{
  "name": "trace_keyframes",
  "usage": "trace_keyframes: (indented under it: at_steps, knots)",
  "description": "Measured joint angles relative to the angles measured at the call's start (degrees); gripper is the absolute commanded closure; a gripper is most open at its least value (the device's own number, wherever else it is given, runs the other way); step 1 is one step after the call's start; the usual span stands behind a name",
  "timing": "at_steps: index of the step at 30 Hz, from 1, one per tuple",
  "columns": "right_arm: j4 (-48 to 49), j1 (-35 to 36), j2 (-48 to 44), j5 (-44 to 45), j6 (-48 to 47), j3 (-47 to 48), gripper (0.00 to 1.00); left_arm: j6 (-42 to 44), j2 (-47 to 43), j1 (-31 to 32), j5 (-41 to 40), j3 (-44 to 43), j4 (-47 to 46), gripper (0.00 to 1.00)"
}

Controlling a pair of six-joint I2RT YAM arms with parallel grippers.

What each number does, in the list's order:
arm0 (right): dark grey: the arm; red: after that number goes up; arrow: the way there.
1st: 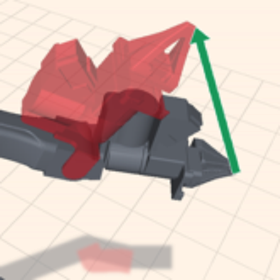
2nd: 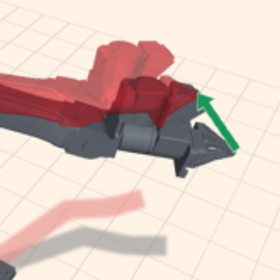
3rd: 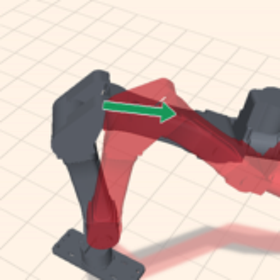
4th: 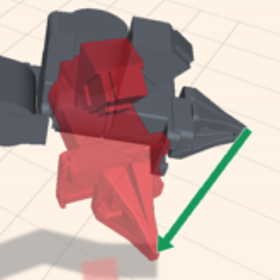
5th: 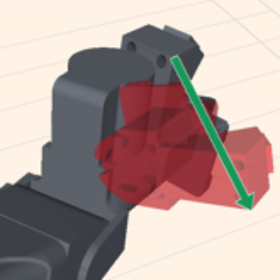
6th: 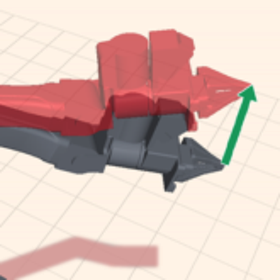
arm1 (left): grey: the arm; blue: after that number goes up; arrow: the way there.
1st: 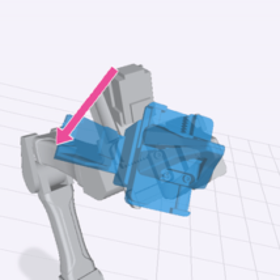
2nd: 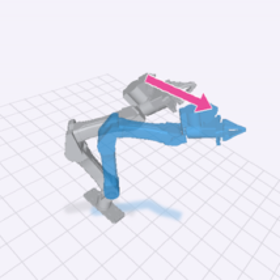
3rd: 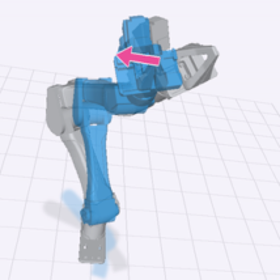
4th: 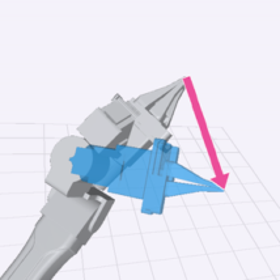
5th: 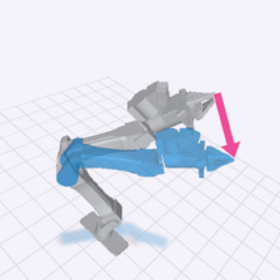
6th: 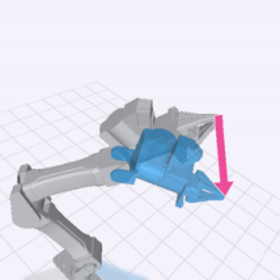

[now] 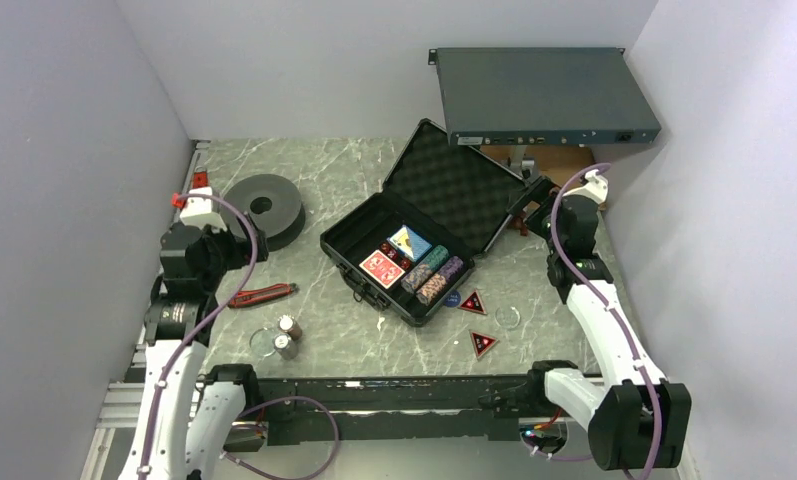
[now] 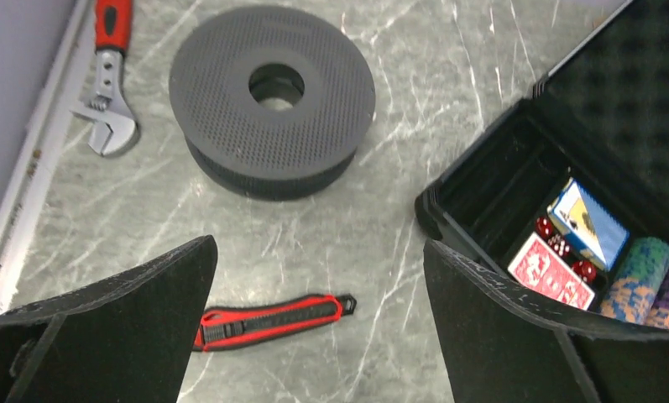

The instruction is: Pack up texas hold em set

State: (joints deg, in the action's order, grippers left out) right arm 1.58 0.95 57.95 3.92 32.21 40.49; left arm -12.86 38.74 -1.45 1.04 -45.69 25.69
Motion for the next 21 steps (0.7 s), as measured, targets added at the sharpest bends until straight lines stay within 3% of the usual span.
trace_keyframes:
  at_steps: [6, 13, 21]
  knots:
    - [-9.44, 0.0, -0.42, -1.18, 2.29, 3.34, 0.0, 1.25, -4.85, 0.04, 1.86, 5.92, 2.38, 0.0]
    - [-17.25, 0.02, -6.64, -4.76, 2.99, 3.39, 0.0, 1.9, -2.75, 0.33, 7.15, 5.97, 2.45, 0.01]
    - [-20.65, 1.49, -10.21, -7.65, 4.59, 2.25, 0.0, 3.52, -0.98, 3.58, 15.19, 5.97, 1.81, 0.09]
